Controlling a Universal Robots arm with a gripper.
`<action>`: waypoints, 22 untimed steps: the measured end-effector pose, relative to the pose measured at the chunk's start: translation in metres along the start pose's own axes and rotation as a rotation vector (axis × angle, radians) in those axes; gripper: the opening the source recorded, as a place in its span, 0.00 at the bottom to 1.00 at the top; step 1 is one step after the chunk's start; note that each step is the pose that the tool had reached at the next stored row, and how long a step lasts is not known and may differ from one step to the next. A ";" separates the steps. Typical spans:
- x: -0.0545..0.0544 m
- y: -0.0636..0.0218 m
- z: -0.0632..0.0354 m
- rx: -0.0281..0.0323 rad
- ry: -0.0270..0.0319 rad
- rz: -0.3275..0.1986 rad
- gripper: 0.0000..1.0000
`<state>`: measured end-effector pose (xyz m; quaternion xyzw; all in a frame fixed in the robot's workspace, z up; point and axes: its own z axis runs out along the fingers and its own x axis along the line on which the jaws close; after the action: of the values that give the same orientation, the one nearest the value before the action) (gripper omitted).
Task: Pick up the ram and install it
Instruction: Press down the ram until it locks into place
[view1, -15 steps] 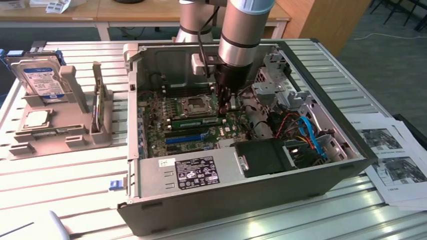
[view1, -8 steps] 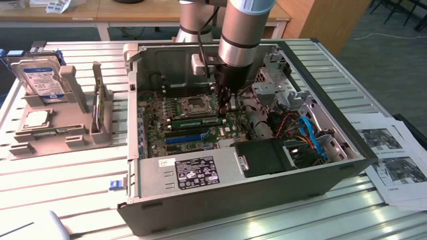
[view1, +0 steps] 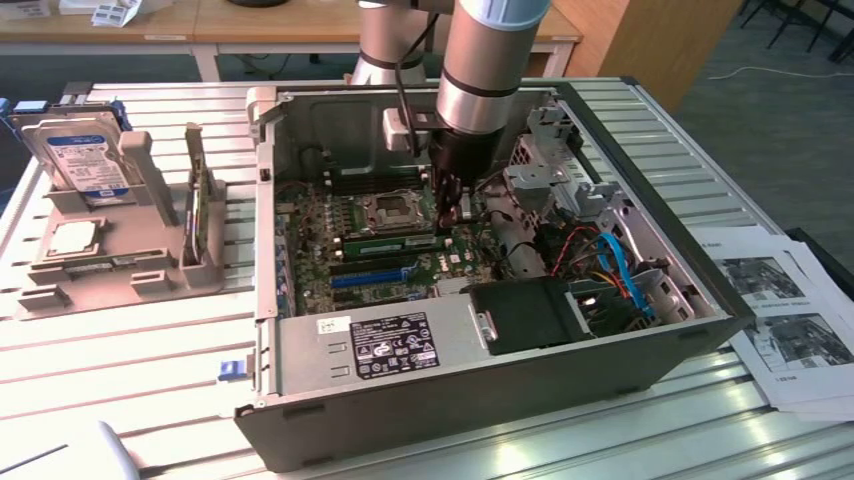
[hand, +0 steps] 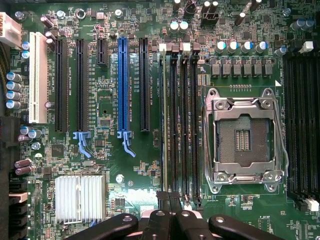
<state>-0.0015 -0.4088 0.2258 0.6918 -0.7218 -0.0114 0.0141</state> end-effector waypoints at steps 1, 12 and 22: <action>0.000 0.0000 0.0002 0.0000 -0.0001 0.000 0.10; 0.000 0.0000 0.0013 0.0000 0.0002 0.000 0.10; 0.000 -0.0001 0.0023 -0.0001 0.0004 0.000 0.10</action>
<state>-0.0015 -0.4088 0.2235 0.6918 -0.7218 -0.0113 0.0143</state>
